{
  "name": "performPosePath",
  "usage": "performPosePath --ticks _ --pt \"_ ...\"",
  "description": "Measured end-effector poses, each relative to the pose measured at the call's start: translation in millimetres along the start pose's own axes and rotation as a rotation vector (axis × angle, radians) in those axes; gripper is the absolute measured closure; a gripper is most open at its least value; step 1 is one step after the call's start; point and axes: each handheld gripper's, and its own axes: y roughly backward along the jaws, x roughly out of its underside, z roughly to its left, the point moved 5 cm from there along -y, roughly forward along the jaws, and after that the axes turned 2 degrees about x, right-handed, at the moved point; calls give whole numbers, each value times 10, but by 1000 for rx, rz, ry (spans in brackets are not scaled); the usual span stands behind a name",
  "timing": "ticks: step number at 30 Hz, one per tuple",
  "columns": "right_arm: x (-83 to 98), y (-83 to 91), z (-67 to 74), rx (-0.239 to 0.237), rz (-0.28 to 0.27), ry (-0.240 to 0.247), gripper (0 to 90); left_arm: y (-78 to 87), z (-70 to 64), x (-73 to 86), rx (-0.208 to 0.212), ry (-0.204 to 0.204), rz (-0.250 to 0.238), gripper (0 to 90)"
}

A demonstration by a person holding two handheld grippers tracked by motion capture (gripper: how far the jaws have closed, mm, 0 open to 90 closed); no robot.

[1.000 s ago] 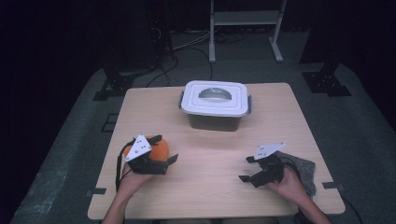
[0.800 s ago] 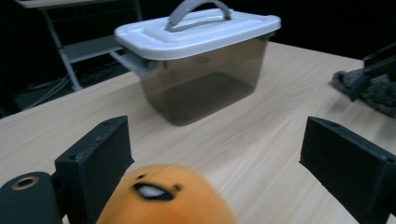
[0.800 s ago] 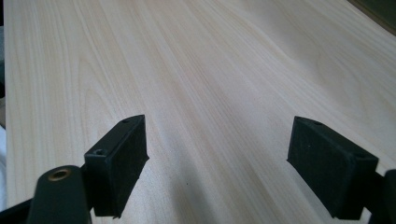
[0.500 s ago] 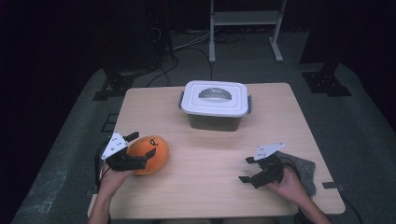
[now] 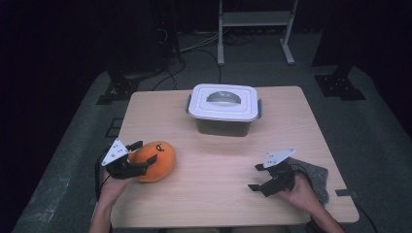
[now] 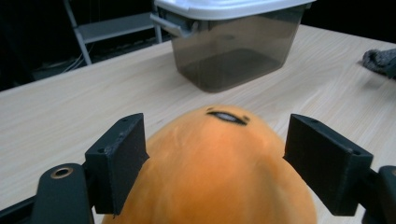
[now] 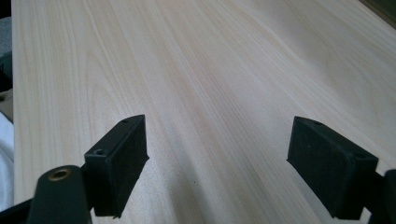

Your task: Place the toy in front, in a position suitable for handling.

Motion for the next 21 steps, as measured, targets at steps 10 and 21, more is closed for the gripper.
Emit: performPosePath --ticks 10,21 --pt "2 -8 15 -5 8 4 193 -47 87 143 0 44 36 298" --pt "5 -19 19 -7 16 4 193 -108 100 210 -2 62 56 335"
